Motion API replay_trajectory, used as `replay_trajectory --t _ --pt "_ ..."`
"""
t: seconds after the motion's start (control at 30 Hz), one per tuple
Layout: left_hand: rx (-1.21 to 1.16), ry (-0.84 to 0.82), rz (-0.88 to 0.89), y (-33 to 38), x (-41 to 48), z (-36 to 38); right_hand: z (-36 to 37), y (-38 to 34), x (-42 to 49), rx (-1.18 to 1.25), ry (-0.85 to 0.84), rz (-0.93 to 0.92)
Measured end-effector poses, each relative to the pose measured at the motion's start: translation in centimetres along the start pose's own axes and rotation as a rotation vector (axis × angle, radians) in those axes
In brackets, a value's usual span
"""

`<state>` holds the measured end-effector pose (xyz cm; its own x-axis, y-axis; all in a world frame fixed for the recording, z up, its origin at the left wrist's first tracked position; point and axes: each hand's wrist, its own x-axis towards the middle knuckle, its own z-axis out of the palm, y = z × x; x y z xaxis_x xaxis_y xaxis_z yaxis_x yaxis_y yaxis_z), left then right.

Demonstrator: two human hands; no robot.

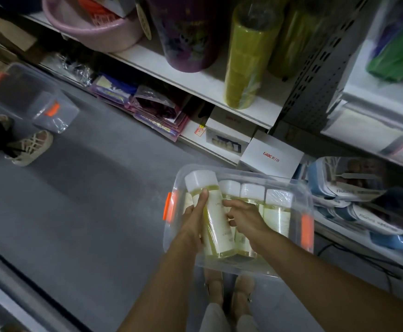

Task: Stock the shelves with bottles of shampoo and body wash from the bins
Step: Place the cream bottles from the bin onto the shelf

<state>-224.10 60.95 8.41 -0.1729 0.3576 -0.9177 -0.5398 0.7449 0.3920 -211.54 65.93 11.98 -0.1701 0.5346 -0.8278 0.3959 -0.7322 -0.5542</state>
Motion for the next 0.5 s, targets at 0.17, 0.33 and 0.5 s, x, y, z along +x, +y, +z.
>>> replay_trajectory --t 0.17,0.33,0.5 --pt "-0.055 -0.122 0.029 2.3 -3.2 1.3 -1.3 -3.5 -3.7 0.058 0.005 -0.041" --pt "-0.130 -0.316 0.074 6.1 -7.6 1.4 -2.2 -7.6 -7.2 0.180 0.004 -0.112" --pt "-0.133 -0.425 0.134 10.8 -12.5 2.1 -3.2 -10.7 -11.2 0.175 -0.033 0.025"
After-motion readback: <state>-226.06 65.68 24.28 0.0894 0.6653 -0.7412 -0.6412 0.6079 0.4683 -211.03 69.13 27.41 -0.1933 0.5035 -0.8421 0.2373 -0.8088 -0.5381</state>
